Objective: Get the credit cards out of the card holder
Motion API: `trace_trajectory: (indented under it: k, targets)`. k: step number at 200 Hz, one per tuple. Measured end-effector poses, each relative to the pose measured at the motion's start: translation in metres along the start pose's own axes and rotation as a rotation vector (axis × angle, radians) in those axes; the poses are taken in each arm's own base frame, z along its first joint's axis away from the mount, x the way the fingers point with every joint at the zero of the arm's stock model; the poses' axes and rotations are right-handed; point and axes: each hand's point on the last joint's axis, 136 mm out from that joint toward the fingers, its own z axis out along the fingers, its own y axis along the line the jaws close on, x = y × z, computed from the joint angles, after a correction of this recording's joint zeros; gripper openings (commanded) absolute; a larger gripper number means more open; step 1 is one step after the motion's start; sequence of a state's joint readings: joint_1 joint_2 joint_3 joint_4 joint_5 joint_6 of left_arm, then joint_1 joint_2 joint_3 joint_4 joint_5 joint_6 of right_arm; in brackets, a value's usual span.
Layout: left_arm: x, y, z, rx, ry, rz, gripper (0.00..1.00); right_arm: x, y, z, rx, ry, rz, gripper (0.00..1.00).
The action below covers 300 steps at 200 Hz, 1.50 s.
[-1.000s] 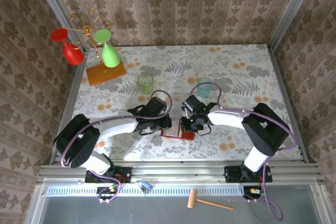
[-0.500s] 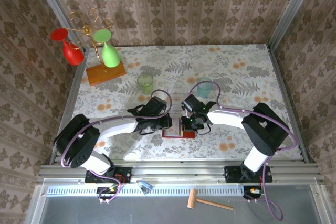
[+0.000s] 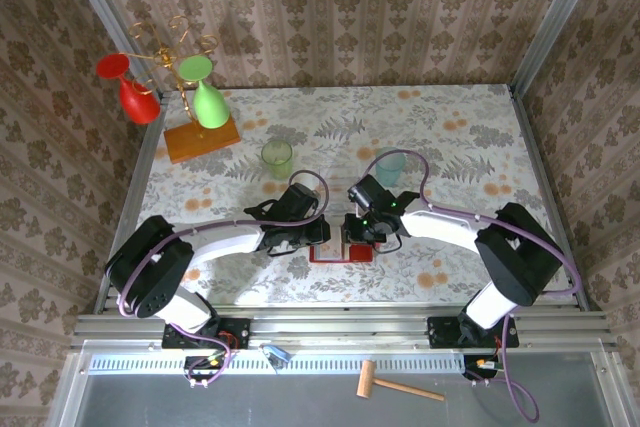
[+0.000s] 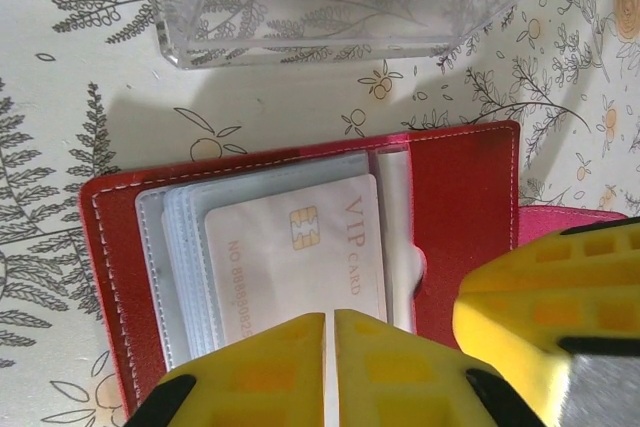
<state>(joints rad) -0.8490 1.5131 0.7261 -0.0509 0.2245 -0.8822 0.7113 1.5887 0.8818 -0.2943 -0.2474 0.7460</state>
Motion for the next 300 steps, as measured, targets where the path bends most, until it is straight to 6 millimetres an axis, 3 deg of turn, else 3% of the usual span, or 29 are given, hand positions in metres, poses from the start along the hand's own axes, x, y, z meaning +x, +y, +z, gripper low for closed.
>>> trace_trajectory:
  k: [23, 50, 300]
  targets:
    - [0.003, 0.003, 0.001, 0.000, 0.005, -0.002, 0.11, -0.006, 0.014, -0.002, -0.064, -0.014, 0.048, 0.25]
    - [0.008, 0.007, 0.003, -0.004, 0.015, -0.008, 0.12, -0.006, 0.020, -0.003, -0.110, 0.007, 0.100, 0.25]
    - [0.008, 0.010, 0.003, 0.004, 0.015, -0.030, 0.13, -0.001, 0.011, 0.019, -0.137, 0.102, 0.190, 0.26]
